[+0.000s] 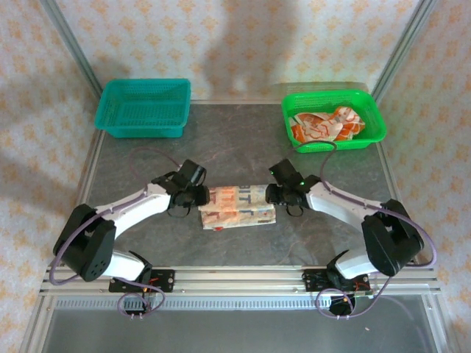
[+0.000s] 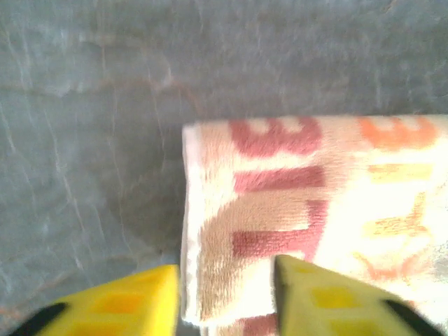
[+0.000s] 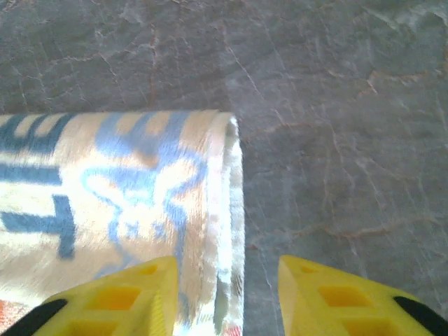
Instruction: Fold and stack the towels
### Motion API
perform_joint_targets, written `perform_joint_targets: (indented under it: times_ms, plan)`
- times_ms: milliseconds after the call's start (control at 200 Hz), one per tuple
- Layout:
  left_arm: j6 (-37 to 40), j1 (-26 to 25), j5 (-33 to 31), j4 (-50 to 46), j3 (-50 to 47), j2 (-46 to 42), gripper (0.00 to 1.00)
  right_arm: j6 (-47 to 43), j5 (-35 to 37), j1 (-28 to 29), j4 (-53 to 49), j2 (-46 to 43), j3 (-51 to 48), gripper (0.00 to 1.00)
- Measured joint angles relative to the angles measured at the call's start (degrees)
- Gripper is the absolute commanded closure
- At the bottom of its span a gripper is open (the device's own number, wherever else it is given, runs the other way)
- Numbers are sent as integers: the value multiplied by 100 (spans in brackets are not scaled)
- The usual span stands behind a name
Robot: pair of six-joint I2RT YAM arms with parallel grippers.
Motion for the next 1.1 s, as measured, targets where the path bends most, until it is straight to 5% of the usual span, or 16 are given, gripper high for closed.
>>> perform_joint_targets:
  times_ms: [385,1096]
  plan:
    - [-197,-48,-101,-133,680,669,60,358,72,0,-208,796,774,69]
    - [-195,-48,-254,-564,695,1034,64,1060,-258,87,-308,780,254,75]
